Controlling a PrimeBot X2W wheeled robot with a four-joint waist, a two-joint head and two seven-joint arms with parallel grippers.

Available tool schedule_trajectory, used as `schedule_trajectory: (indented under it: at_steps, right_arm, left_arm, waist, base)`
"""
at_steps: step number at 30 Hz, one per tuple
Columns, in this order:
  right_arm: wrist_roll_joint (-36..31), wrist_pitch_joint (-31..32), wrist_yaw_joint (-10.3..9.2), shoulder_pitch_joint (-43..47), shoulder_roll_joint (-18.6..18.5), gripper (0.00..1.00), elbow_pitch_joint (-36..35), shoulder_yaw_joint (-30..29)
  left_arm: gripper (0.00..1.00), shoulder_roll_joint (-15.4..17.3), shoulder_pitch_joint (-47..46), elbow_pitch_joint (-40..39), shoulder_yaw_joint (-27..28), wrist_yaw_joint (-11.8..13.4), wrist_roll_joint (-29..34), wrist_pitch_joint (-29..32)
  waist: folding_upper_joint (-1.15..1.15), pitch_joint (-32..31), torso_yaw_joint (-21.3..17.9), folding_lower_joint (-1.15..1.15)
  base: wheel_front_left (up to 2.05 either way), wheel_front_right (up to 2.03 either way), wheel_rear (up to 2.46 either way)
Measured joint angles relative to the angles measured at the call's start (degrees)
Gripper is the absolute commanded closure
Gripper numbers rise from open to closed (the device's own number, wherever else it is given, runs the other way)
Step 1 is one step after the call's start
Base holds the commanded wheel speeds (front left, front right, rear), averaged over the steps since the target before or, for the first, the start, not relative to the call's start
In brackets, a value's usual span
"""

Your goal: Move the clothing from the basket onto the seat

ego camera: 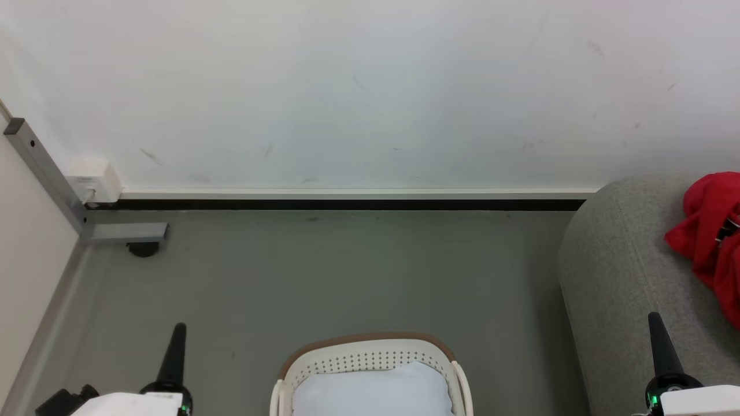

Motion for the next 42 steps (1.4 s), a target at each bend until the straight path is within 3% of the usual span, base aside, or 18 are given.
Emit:
schedule_trajectory:
  at_steps: [42]
  right_arm:
    - [17.8,5.2,0.00,-1.3,0.0,1.00,0.3,-2.5]
  left_arm:
    - [1.00,-0.2,-1.0,-1.0,0.7,0.0,-18.8,5.1]
  waist:
    - [0.00,0.1,0.9,0.00]
  base:
    - [0.00,0.00,0.00]
